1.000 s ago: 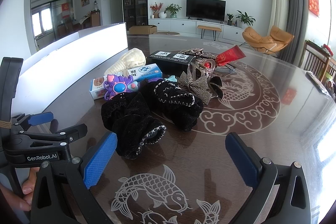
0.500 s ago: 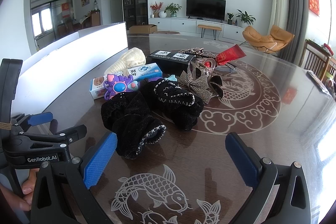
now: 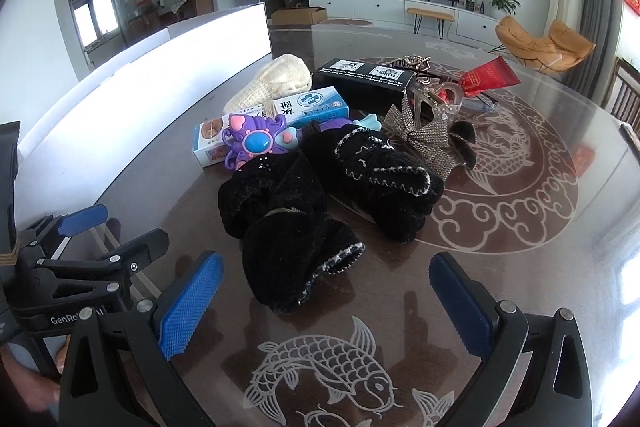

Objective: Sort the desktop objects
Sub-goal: 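Grasp the blue-white ointment box with the left tool while the right tool approaches the black gloves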

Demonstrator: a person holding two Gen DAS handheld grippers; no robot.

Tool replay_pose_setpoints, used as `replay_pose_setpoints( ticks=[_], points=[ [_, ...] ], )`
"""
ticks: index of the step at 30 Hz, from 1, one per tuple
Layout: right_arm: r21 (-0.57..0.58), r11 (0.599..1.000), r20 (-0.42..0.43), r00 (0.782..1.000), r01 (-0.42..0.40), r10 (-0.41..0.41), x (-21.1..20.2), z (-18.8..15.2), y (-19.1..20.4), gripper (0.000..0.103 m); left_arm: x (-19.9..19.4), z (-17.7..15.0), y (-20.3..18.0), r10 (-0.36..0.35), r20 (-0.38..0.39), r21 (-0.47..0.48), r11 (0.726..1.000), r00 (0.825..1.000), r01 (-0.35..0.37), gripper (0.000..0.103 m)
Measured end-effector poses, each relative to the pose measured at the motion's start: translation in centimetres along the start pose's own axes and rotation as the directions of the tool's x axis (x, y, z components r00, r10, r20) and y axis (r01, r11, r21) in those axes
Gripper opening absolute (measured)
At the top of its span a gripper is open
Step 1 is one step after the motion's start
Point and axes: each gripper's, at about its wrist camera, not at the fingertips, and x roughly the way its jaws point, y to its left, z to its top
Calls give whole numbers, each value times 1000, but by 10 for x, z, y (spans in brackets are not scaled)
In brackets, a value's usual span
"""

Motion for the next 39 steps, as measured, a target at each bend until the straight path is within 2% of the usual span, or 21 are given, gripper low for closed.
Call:
replay_pose_setpoints(
  ticks=[1,3,6,8,11,15,20,27,31,34,39],
  points=[
    [-3,1000,-33,999,-15,15,9,6,1,103,1,0,2,22,-3,-5,1000,1000,-22,103],
    [4,998,-90,993,-69,69,26,14,-2,103,1,0,6,10,-5,-14,1000,1000,-10,103],
    [-48,999,-119,993,-16,11,43,22,-3,103,0,-1,7,9,-2,-18,1000,1000,-9,103],
    [-50,999,-111,994,6,-11,48,24,-10,103,0,-2,5,17,-5,-5,1000,1000,-17,103],
    [17,998,-104,993,63,-61,43,20,-33,103,1,-3,0,24,-6,17,1000,1000,-24,103],
    [58,991,-135,985,120,-111,27,5,-55,103,2,-3,-5,27,-4,42,999,1000,-27,103],
    [-1,998,-137,988,67,-67,7,-12,-54,103,3,-5,-11,23,2,74,997,1000,-23,103],
    [-24,999,-68,997,46,-48,1,-25,-52,103,3,-3,-11,13,-19,88,996,1000,-12,103],
    [-18,999,-61,997,48,-49,2,-24,-54,103,19,20,-11,9,-108,104,995,994,2,103],
    [-15,998,-56,997,56,-56,2,-25,-53,103,40,47,-7,32,-164,79,997,986,-19,103],
    [14,998,-46,997,55,-55,-1,-26,-59,103,67,78,-15,32,-168,80,997,985,-19,103]
  ],
)
